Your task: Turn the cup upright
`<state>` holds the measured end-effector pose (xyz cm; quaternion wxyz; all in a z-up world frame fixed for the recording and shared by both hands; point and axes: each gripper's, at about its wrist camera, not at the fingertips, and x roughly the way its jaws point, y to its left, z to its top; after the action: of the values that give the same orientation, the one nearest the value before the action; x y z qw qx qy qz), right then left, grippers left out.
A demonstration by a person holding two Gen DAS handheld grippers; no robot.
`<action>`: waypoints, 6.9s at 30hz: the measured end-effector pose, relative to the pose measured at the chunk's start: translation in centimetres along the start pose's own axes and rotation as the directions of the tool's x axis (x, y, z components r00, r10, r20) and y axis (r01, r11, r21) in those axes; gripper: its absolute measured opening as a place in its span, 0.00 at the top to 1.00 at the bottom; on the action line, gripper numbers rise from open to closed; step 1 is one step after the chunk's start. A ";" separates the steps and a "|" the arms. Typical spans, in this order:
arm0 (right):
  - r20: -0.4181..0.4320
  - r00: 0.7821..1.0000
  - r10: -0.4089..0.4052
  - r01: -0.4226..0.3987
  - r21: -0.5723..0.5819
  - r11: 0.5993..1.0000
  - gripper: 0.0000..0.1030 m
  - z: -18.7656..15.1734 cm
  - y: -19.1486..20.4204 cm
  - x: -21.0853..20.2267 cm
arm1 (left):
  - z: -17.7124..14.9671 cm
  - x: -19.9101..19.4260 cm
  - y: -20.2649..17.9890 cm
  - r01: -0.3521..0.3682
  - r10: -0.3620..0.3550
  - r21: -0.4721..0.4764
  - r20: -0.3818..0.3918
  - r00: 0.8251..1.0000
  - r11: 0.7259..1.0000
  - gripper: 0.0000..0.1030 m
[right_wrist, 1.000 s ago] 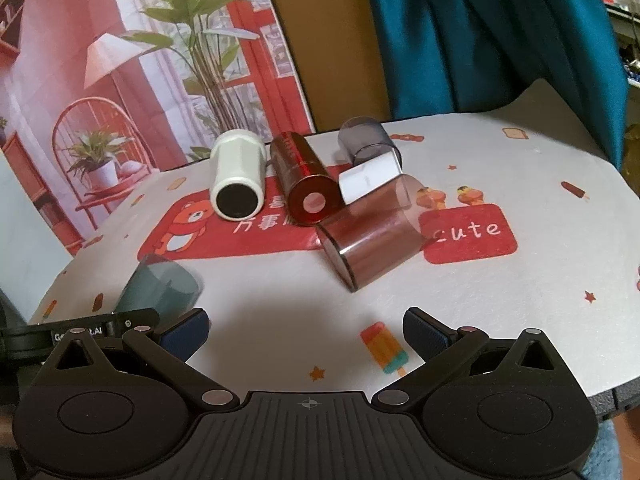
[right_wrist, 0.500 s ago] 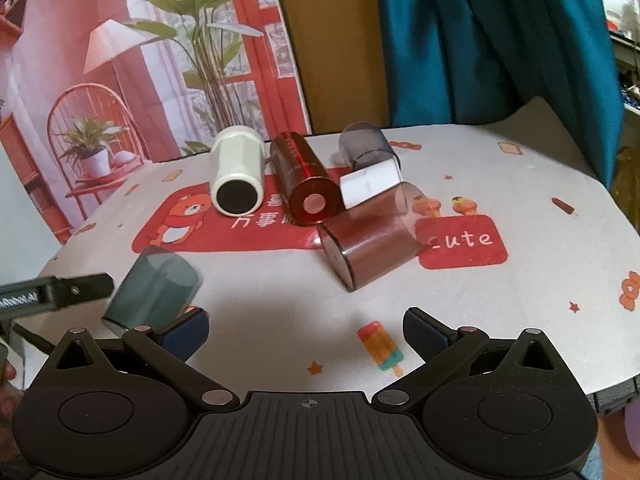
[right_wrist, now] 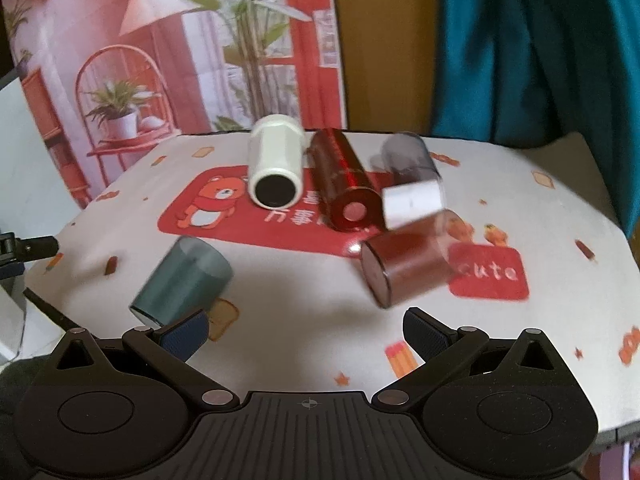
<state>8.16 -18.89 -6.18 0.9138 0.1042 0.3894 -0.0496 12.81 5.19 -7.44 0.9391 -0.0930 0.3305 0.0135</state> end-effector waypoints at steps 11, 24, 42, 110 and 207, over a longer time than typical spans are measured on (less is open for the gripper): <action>-0.062 0.985 0.163 -0.162 0.019 0.987 0.00 4.6 4.8 6.3 | -1.6 0.3 2.0 -0.060 0.057 -0.062 -0.049 0.997 0.996 0.05; -0.181 0.975 0.130 -0.103 0.149 0.983 0.11 2.6 7.4 13.2 | -2.3 1.1 3.3 -0.081 0.074 -0.108 -0.071 0.995 0.991 0.05; -0.159 0.959 0.232 -0.215 0.120 0.969 0.30 1.6 5.7 12.8 | -3.7 3.1 1.8 0.023 -0.031 -0.056 -0.139 0.990 0.998 0.05; 0.031 0.999 -0.009 0.012 -0.102 0.995 0.37 1.0 1.9 6.9 | -4.9 4.2 1.8 0.064 -0.081 -0.087 -0.206 0.975 0.994 0.05; 0.091 0.996 -0.026 0.026 -0.007 1.000 0.00 -5.4 -0.3 -9.6 | -5.1 -11.6 -6.5 -0.006 0.012 0.257 -0.019 1.000 0.966 0.00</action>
<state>-2.27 -17.87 -2.93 0.9303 0.0931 0.3489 -0.0645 1.18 -1.74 -2.98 0.9398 0.0310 0.3394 -0.0262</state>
